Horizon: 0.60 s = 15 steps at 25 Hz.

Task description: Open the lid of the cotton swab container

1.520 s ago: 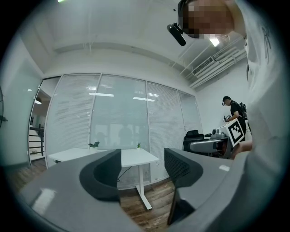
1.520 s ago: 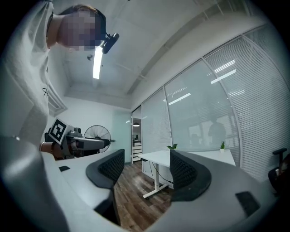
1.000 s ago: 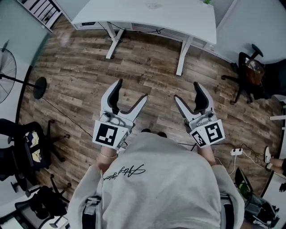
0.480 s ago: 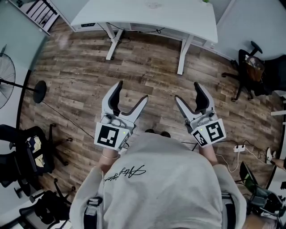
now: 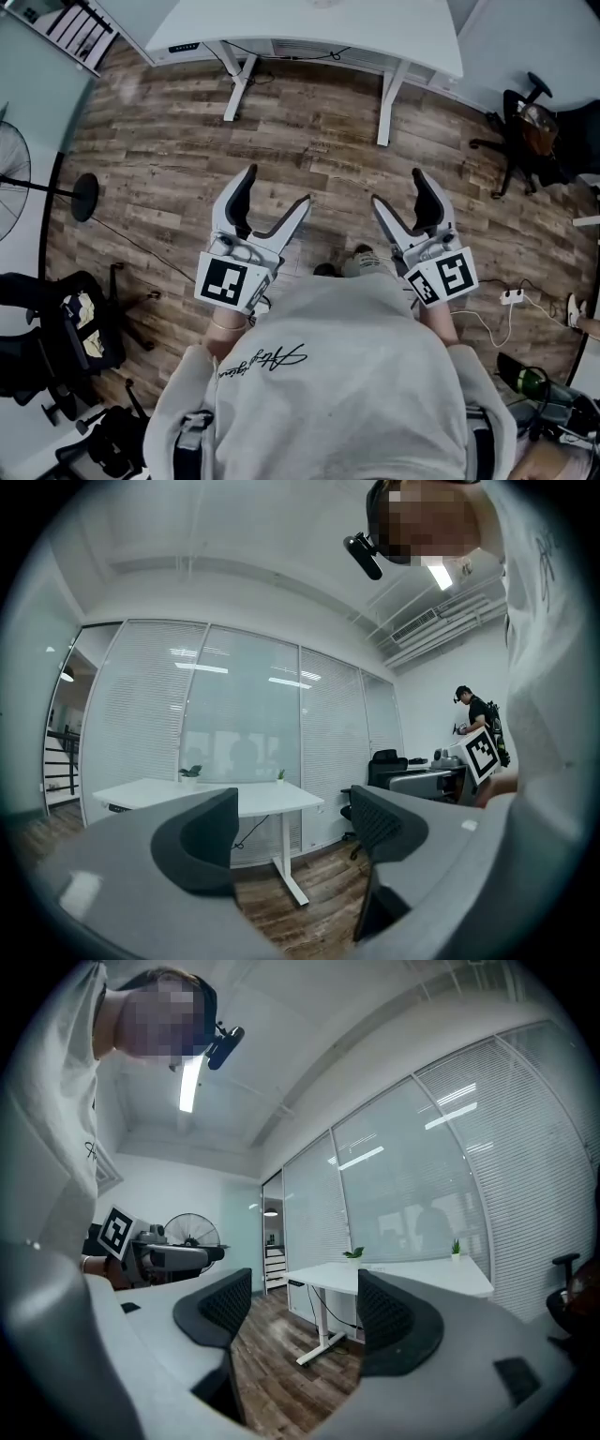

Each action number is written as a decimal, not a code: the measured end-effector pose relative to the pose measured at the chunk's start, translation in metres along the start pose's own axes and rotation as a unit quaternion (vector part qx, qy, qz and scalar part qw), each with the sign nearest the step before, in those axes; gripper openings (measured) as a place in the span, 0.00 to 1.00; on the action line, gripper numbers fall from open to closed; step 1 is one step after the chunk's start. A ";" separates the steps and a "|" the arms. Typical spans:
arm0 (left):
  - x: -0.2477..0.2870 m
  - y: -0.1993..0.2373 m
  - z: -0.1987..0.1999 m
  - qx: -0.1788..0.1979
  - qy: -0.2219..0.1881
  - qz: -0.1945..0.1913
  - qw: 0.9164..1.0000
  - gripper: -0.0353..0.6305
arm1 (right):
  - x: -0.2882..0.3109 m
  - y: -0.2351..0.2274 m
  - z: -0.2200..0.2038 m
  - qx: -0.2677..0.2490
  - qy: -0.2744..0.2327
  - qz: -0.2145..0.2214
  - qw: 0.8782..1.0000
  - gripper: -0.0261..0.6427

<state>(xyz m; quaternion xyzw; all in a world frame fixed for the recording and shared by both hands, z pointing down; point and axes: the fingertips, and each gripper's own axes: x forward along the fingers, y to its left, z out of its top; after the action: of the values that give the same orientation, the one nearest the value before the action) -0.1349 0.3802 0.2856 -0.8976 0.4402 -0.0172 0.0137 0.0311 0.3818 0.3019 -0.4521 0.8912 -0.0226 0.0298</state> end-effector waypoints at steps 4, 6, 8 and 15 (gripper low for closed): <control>0.003 0.001 0.003 -0.002 -0.006 -0.002 1.000 0.59 | 0.001 0.000 0.006 -0.003 -0.007 -0.003 1.000 0.54; 0.010 0.001 0.004 -0.002 -0.009 -0.007 1.000 0.59 | 0.003 -0.004 0.007 -0.002 -0.009 -0.006 1.000 0.54; 0.015 0.000 0.006 -0.003 -0.013 -0.009 1.000 0.59 | 0.004 -0.007 0.005 -0.003 -0.006 -0.005 1.000 0.54; 0.031 0.010 -0.004 -0.003 0.006 0.008 1.000 0.59 | 0.016 -0.034 0.001 0.002 -0.007 -0.002 1.000 0.54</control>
<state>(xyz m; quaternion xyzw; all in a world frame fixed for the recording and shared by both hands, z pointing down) -0.1240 0.3498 0.2894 -0.8941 0.4473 -0.0208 0.0082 0.0497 0.3488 0.3032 -0.4536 0.8902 -0.0217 0.0369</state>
